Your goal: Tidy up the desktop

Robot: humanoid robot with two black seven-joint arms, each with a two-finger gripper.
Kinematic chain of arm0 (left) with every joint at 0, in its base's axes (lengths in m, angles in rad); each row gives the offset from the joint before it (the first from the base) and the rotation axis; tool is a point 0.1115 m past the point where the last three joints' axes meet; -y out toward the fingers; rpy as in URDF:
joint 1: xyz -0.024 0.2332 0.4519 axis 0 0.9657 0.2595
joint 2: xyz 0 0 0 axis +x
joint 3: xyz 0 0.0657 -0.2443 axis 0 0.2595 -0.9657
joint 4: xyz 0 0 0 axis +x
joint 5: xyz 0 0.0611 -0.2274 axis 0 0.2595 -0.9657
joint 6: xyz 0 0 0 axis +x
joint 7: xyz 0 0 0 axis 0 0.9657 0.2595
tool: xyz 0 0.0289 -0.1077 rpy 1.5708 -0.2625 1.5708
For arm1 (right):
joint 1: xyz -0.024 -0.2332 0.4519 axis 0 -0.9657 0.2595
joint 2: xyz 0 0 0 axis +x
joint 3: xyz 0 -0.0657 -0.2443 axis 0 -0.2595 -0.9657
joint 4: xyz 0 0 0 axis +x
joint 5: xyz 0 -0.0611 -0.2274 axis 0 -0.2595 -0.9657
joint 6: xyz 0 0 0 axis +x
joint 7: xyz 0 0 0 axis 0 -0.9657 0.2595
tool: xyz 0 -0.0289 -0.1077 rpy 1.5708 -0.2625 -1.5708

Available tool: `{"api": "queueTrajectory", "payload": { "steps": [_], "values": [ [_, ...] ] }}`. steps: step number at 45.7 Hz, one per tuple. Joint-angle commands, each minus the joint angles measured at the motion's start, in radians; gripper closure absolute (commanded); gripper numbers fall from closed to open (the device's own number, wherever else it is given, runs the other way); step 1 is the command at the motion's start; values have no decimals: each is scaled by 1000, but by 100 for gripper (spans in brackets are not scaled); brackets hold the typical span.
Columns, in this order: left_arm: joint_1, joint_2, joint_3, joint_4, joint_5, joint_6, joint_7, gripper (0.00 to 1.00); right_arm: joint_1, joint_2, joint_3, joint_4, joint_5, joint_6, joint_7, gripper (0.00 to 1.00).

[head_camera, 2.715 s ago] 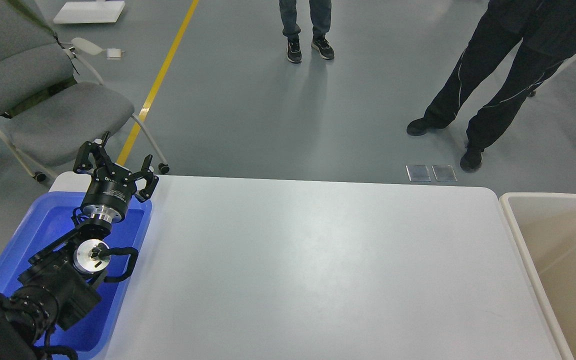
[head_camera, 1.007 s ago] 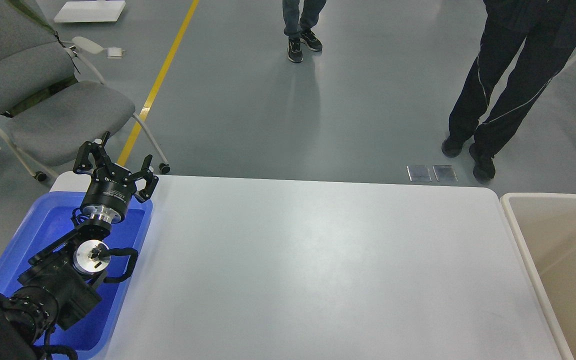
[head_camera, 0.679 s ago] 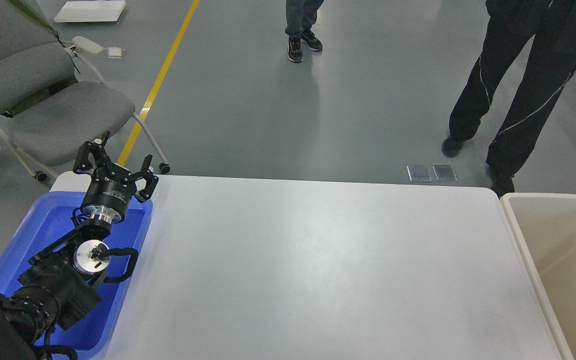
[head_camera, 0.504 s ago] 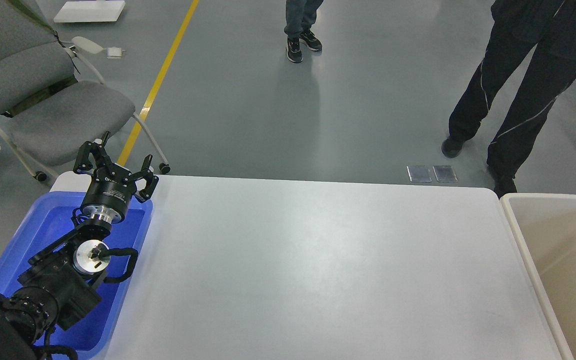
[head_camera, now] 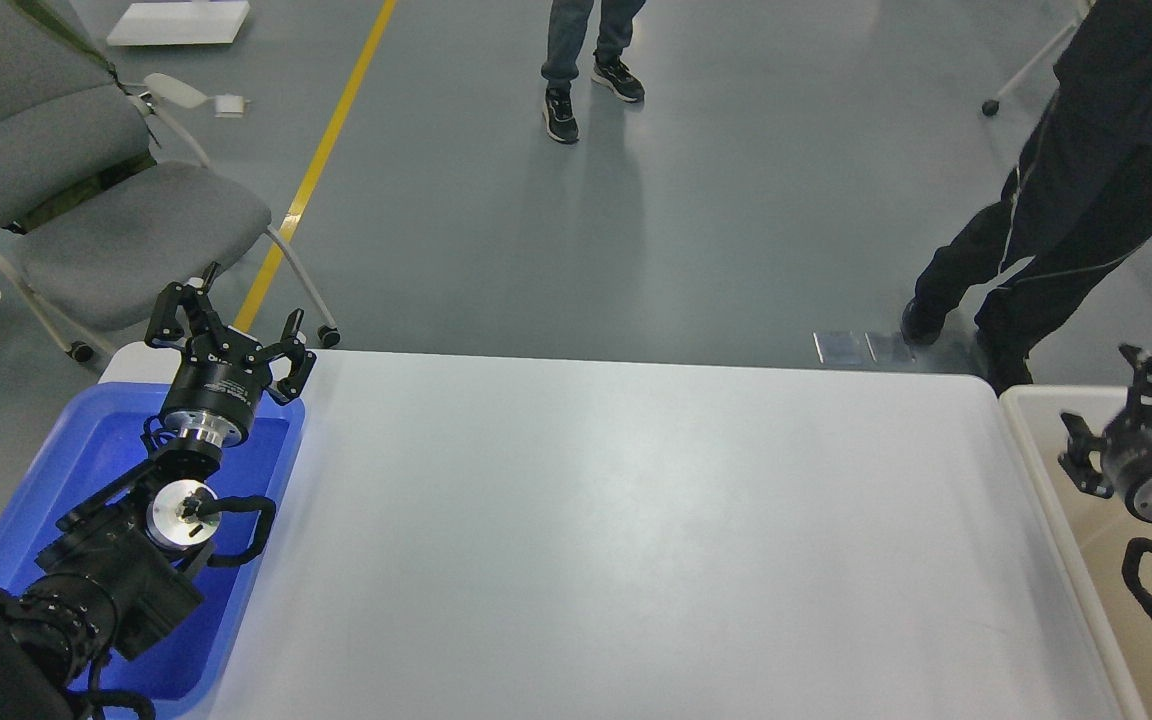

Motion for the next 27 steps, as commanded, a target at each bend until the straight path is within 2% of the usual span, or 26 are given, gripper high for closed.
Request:
{"api": "queueTrajectory", "payload": {
  "steps": [1,7,15,27],
  "values": [
    [0,0,0,0,0,0,0,0,-183,79,400,343,-241,4,53,0],
    [0,0,1,-1,0,0,0,0,-223,194,455,359,-357,-4,64,0],
    [0,0,0,0,0,0,0,0,-261,288,455,368,-409,-2,110,0],
    [0,0,0,-1,0,0,0,0,-251,315,455,351,-436,-16,110,0]
  ]
}}
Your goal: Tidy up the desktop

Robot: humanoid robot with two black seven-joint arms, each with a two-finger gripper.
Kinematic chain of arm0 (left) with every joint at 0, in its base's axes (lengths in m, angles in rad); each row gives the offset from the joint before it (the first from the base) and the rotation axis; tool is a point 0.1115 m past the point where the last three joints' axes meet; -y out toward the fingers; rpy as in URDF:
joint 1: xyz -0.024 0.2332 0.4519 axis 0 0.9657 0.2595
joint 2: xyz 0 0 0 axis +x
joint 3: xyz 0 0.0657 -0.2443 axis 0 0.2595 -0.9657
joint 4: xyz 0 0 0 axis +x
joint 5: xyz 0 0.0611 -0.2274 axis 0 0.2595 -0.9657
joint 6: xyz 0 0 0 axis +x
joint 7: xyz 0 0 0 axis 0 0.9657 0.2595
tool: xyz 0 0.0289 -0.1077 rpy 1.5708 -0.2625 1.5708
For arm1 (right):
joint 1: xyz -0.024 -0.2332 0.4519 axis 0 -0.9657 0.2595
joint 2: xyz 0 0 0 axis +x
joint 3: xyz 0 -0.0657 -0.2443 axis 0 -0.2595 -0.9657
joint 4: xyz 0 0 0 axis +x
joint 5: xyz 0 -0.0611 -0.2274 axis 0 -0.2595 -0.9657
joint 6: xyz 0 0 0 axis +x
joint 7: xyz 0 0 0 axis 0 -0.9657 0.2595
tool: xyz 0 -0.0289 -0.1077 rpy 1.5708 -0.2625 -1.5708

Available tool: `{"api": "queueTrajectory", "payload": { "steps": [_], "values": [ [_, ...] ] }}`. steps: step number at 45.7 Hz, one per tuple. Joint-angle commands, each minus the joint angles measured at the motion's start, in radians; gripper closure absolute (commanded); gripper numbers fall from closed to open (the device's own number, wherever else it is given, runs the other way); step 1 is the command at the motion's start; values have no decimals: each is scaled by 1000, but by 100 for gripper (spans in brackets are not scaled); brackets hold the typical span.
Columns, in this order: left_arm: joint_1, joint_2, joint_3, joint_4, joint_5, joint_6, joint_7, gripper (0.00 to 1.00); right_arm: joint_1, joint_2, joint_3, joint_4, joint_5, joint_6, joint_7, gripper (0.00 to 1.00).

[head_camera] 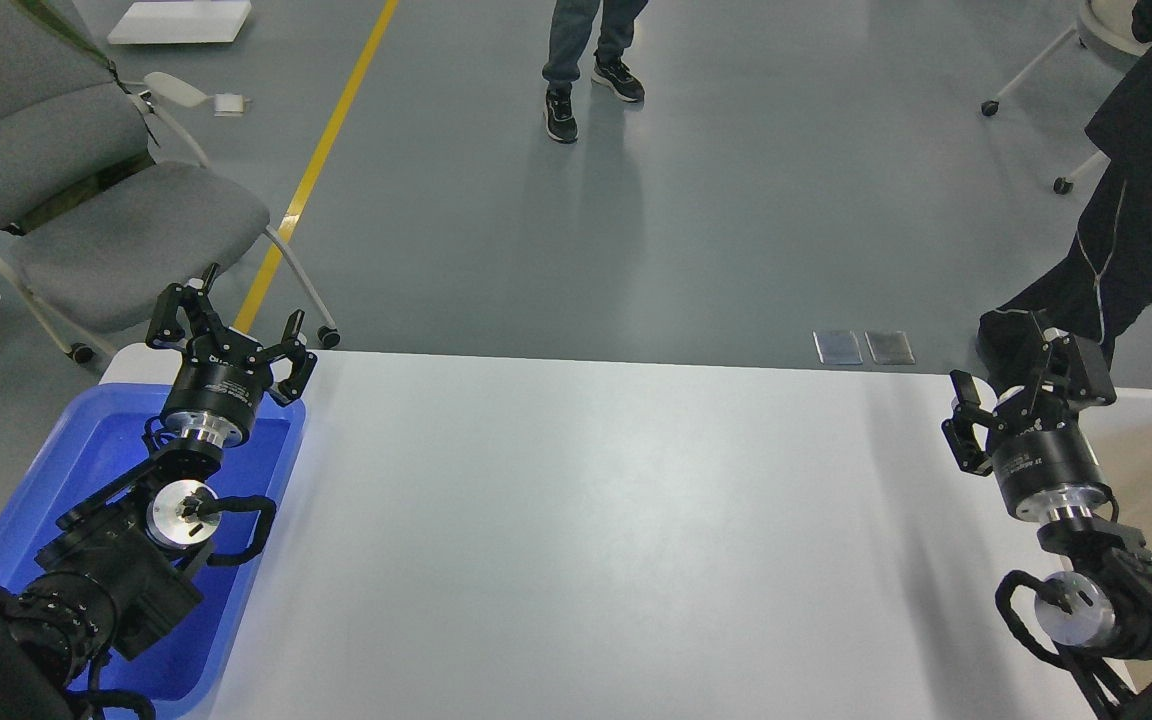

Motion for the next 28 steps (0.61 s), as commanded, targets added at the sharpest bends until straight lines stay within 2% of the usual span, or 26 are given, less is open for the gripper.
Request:
{"api": "queueTrajectory", "payload": {
  "steps": [1,16,23,28],
  "values": [
    [0,0,0,-1,0,0,0,0,-15,49,29,9,-49,-10,14,0],
    [0,0,0,-1,0,0,0,0,29,67,18,-31,-74,-28,20,0],
    [0,0,0,1,0,0,0,0,121,98,-5,-148,-91,-33,20,0],
    [0,0,0,-1,0,0,0,0,163,113,-28,-172,-91,-31,20,0]
  ]
}}
